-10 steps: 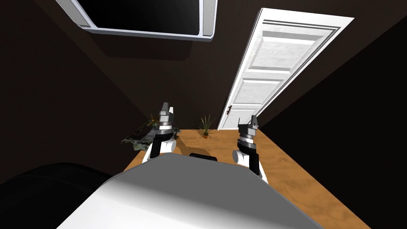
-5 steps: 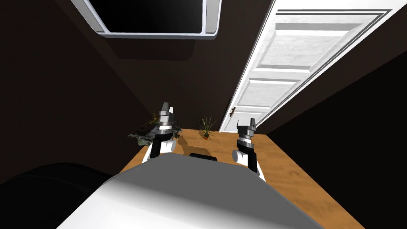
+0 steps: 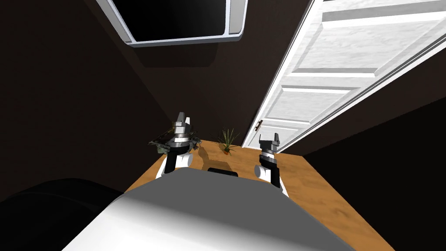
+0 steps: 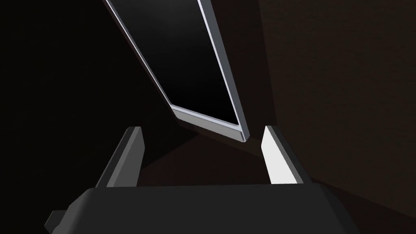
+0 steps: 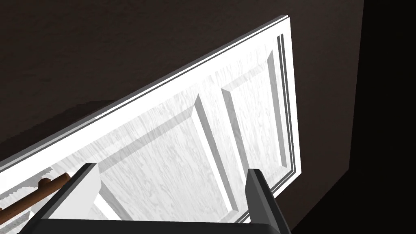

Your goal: Pull the door open

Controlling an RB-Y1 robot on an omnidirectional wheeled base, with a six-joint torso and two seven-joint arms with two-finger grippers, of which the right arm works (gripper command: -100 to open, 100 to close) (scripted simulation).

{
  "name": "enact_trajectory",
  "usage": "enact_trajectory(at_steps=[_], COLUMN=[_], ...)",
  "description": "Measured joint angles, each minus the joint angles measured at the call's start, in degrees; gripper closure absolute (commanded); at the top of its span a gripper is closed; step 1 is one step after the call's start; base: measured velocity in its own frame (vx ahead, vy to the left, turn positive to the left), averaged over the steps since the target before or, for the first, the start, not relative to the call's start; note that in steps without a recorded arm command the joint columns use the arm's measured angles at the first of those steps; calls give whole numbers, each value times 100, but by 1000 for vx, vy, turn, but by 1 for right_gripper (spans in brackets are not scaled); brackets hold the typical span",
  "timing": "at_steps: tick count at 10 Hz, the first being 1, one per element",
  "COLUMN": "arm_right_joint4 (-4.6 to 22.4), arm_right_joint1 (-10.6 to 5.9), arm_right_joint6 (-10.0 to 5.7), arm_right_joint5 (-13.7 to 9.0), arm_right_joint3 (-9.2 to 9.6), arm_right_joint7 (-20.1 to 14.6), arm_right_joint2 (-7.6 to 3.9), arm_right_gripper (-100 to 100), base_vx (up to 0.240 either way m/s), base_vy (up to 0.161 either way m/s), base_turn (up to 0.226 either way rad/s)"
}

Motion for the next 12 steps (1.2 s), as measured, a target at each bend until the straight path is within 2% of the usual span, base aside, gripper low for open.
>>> enact_trajectory(at_steps=[1,3,5,9,10,12], arm_right_joint4=[81,428,700,1201,1332,1523], arm_right_joint1=[9,-51,-122,-181,-244,-238], arm_right_joint6=[-10,-132,-183,-369,-368,-431], arm_right_joint5=[-74,-234,-410,-664,-756,-879], arm_right_joint3=[-6,-43,-106,-169,-213,-239], arm_right_joint7=[-128,-411,-693,-1155,-1285,-1522], arm_right_joint2=[8,-16,-40,-78,-88,-104], arm_right_gripper=[-100,-100,-100,-100,-100,-100], base_vx=[57,42,37,30,18,15], base_vy=[-116,-131,-132,-100,-131,-78], base_turn=[201,209,198,143,241,85])
